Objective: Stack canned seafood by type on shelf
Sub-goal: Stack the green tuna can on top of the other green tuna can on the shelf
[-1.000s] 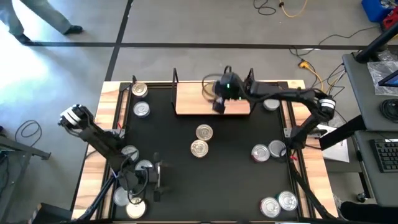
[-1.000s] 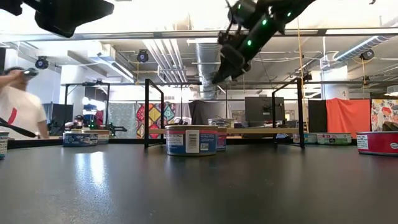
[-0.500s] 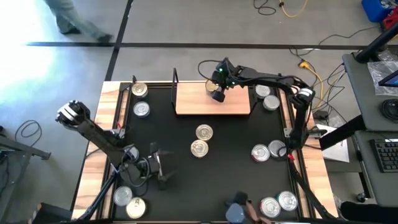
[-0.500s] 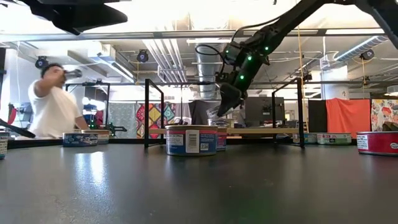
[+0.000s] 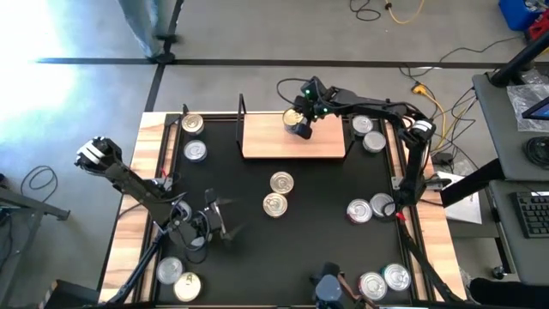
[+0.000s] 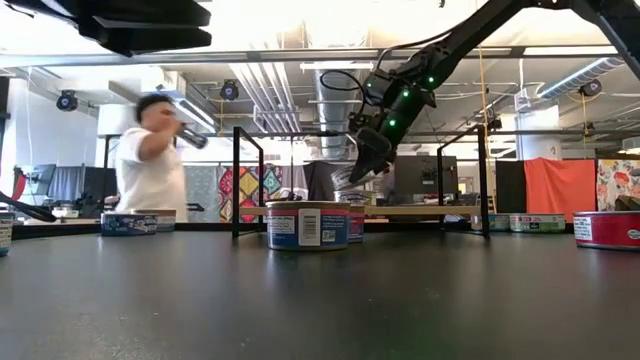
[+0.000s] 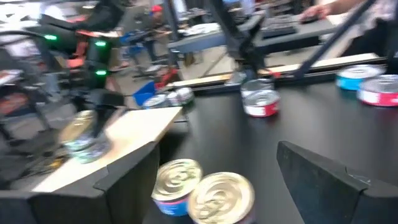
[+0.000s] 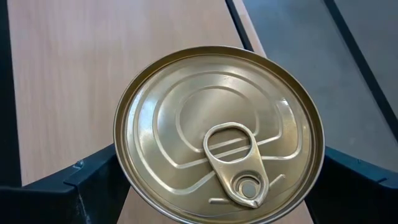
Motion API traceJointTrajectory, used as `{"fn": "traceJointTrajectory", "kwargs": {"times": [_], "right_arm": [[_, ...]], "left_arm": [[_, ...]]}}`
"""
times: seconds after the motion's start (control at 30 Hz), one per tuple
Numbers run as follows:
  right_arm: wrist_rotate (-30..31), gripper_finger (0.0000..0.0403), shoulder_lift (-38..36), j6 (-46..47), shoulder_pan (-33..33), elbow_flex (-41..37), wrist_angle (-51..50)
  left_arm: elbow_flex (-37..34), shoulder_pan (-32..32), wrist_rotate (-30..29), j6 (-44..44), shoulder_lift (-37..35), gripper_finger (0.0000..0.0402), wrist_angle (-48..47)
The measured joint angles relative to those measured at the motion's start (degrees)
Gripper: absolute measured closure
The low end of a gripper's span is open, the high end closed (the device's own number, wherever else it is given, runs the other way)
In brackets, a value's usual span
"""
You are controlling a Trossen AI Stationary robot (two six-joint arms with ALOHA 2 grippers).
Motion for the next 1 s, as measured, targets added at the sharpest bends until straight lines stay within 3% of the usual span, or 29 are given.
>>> {"fn": "traceJointTrajectory", "kwargs": {"times": [0.3,0.43,0.63,0.87,1.0], "right_arm": [[-0.08,0.0005,-0.02,-5.4,0.02,0.0,-1.16],[0.04,0.0004,-0.04,-6.45,0.02,0.0,-1.14],[0.02,0.0003,-0.09,-9.63,-0.29,-0.02,-1.18],[-3.21,0.0003,-0.11,-16.05,-1.43,-0.07,-1.27],[-6.46,0.0003,0.49,-17.15,-2.45,-0.09,-0.24]], "left_arm": [[0.0,0.31,-2.81,2.4,-0.04,0.0093,3.72],[0.0,4.29,-2.17,1.94,-0.02,0.0093,7.34],[1.75,16.57,19.24,1.33,-0.07,0.0093,7.02],[10.54,30.63,26.15,3.45,0.03,0.0093,-8.19],[13.01,37.06,33.35,4.92,1.17,0.0093,-9.22]]}}
